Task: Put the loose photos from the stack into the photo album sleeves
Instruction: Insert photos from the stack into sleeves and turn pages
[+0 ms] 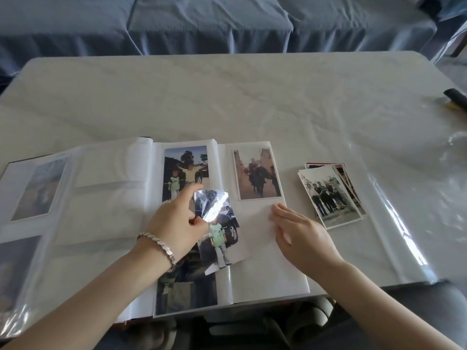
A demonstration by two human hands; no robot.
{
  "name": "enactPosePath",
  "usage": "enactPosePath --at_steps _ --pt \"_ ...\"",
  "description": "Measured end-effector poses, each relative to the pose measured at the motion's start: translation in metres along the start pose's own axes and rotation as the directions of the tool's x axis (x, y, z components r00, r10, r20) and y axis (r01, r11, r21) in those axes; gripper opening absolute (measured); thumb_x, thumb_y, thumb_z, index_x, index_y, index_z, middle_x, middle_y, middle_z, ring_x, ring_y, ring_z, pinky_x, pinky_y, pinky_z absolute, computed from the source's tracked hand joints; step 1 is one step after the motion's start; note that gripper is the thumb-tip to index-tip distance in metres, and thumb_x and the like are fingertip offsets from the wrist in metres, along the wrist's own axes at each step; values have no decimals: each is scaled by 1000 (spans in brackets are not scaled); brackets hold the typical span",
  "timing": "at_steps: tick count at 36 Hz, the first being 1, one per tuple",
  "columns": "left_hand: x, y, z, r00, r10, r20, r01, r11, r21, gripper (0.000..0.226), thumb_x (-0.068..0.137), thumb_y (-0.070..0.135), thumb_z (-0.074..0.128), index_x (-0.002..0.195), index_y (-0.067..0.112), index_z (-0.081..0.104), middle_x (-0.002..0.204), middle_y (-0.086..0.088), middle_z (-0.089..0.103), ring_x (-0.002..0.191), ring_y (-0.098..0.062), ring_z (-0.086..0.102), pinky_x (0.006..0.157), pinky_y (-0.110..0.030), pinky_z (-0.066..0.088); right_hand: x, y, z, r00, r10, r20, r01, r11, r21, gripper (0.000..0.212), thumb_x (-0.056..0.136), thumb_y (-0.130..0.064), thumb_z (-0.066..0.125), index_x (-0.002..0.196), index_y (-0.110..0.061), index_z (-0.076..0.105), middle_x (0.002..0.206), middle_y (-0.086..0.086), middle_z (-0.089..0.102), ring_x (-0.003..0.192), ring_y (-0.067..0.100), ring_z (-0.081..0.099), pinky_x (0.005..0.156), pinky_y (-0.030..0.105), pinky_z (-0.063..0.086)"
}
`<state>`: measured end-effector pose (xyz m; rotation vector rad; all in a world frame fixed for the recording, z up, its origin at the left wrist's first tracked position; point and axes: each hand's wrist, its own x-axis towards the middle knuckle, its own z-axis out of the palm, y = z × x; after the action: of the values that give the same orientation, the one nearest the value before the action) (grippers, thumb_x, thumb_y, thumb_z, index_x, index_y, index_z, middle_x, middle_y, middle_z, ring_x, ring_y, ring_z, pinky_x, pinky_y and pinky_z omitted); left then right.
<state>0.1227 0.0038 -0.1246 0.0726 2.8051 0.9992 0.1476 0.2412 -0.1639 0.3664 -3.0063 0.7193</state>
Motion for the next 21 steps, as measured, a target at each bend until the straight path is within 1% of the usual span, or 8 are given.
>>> enactPosePath --at_steps 2,6,8,10,12,15,18,21 --pt "0 1 -1 998 -20 61 21 1000 -13 61 83 7 61 136 25 38 59 -7 67 47 -14 57 46 -6 40 0 0 0 1000 8 12 -8 1000 4 27 86 -5 60 110 -8 69 129 0 58 123 16 51 89 40 53" --pt "0 4 1 981 -75 181 83 996 -39 56 83 11 61 132 25 39 51 1 61 38 -1 49 42 -8 39 -1 0 0 1000 11 1 -11 1000 13 26 82 -2 64 106 -8 71 125 2 61 119 19 55 85 41 55" --pt "1 5 2 970 -110 218 124 991 -51 54 83 14 63 130 24 39 56 4 65 41 3 52 41 -6 37 -1 -1 0 1000 7 -2 -7 1000 15 26 81 -2 65 105 -7 72 124 2 62 118 20 56 83 42 56" --pt "3 4 0 953 -156 259 174 984 -49 54 83 15 64 130 24 39 61 6 66 50 1 57 41 -6 37 -2 0 0 1000 -3 -7 3 1000 16 26 80 -1 65 105 -6 72 123 3 62 118 20 56 82 42 56" --pt "3 2 -3 938 -183 293 201 979 -32 54 83 15 64 130 25 39 60 8 65 56 -1 60 44 -9 39 -2 0 0 1000 -1 -3 1 1000 20 26 81 -1 64 105 -7 71 124 2 62 119 19 55 84 42 55" --pt "3 -2 -5 923 -196 330 219 975 -33 54 82 13 64 128 26 40 59 8 66 60 -2 64 54 -14 45 -2 1 0 1000 -3 0 3 1000 24 27 80 -1 65 106 -7 71 123 3 62 119 20 55 85 42 55" --pt "2 -3 -6 911 -204 358 235 971 -44 51 81 12 64 124 27 41 57 8 66 59 -1 66 53 -14 44 -2 0 0 1000 -12 -8 12 1000 27 27 79 1 66 104 -6 72 121 4 63 116 21 57 82 42 56" --pt "2 0 -8 902 -208 379 244 969 -49 50 82 11 63 124 26 42 56 8 66 58 -1 66 55 -14 45 -2 1 -1 1000 -6 -5 7 999 38 27 79 1 66 105 -6 72 122 4 63 118 20 56 86 42 55"
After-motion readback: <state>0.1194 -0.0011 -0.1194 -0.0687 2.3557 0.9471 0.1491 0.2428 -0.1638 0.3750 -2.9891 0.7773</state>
